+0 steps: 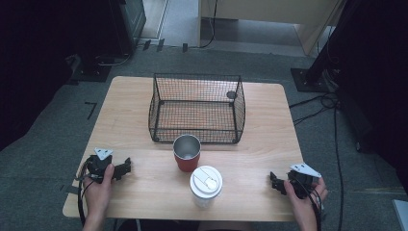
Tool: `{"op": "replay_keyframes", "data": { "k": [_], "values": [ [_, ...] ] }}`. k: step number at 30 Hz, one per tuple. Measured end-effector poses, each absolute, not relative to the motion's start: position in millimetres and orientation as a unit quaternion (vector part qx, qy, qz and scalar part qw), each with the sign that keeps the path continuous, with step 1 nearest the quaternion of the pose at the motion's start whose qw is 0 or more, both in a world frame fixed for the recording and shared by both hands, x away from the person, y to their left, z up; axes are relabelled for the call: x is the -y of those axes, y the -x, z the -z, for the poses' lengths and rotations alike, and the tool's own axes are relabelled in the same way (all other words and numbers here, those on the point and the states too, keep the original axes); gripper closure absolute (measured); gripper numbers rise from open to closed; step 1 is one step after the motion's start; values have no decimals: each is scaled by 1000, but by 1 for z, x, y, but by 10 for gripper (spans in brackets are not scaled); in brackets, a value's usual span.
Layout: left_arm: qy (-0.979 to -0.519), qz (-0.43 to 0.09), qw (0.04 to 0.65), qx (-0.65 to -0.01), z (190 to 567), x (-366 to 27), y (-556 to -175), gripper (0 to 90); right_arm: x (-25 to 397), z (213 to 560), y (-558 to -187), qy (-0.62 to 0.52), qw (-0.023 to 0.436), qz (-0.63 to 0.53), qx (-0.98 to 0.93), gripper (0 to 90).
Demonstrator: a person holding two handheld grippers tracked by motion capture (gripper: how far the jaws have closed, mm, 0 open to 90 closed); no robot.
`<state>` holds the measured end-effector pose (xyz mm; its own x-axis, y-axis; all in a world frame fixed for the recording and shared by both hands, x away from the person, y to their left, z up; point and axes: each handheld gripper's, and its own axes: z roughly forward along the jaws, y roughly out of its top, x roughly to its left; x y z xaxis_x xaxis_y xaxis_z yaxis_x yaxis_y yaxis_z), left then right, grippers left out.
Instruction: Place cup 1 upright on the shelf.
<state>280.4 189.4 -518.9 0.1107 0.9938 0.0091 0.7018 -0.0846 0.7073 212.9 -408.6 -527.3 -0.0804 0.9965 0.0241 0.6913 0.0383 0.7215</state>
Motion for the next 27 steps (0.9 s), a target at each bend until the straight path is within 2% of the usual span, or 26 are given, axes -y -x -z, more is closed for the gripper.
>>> {"op": "replay_keyframes", "data": {
  "k": [5,8,16,27],
  "values": [
    [-697,-254,283,-608,519,-189,-279,83,409,528,-214,-637,258,-288,-667,0],
    [-701,-242,289,-606,519,-189,-278,10,409,528,-214,-637,257,-289,-667,0],
    [-707,-242,303,-592,509,-173,-278,10,409,528,-214,-637,257,-289,-667,0],
    [-727,-218,353,-548,487,-140,-276,10,409,528,-214,-636,257,-290,-667,0]
  ]
}}
